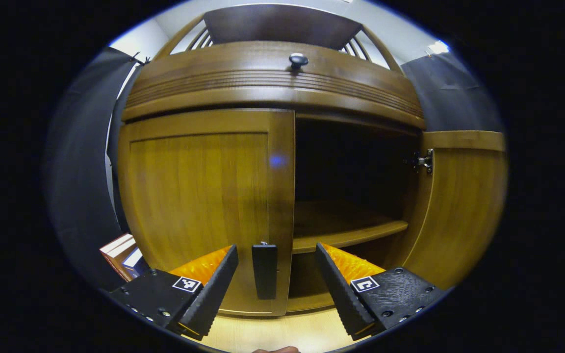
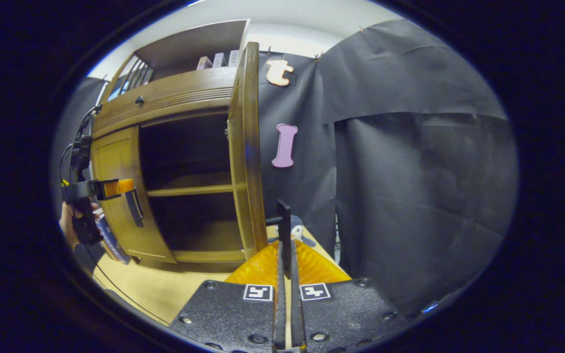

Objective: Open the right door of the double-door shoe cabinet with the right hand, and open the left door with the left hand.

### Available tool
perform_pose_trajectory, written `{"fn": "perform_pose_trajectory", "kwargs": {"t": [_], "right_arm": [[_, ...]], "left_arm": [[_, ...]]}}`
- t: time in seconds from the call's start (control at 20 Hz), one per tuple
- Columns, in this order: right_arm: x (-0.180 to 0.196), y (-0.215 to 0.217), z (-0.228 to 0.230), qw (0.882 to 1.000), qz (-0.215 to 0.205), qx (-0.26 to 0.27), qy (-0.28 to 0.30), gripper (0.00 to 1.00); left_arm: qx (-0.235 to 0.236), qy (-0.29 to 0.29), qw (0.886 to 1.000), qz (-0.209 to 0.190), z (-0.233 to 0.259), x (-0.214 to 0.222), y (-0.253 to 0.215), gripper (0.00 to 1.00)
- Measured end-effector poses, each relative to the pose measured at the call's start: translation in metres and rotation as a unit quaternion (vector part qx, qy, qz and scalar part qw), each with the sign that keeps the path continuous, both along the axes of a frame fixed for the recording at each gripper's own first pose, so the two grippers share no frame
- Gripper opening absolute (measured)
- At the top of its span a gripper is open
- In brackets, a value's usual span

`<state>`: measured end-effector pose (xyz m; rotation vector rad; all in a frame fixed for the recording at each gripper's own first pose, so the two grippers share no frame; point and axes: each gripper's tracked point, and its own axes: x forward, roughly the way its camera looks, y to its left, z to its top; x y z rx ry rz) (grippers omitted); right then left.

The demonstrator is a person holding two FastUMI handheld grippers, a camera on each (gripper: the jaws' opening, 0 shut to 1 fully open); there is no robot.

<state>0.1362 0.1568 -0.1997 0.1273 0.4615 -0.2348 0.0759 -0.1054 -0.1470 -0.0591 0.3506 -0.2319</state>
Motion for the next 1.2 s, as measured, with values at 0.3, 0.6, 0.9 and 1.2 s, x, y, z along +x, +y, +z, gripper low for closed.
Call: {"fn": "perform_pose_trajectory", "kwargs": {"t": [0.3,0.6,0.9,1.2], "right_arm": [[0.003,0.000,0.015,1.000,-0.020,0.007,-0.019,0.27],[0.002,-0.001,0.019,0.999,-0.036,0.012,-0.019,0.41],[-0.006,0.005,0.019,0.999,-0.028,0.026,-0.015,0.46],[-0.012,0.008,0.024,1.000,0.006,0.019,-0.018,0.57]], "left_arm": [[0.012,0.033,0.999,0.022,-0.044,0.032,0.018,0.84],[0.026,0.014,1.000,-0.001,-0.061,0.035,0.012,0.77],[0.022,0.014,0.999,-0.034,-0.064,0.030,0.000,0.22],[0.017,0.023,0.999,-0.018,-0.063,0.018,0.005,0.27]]}}
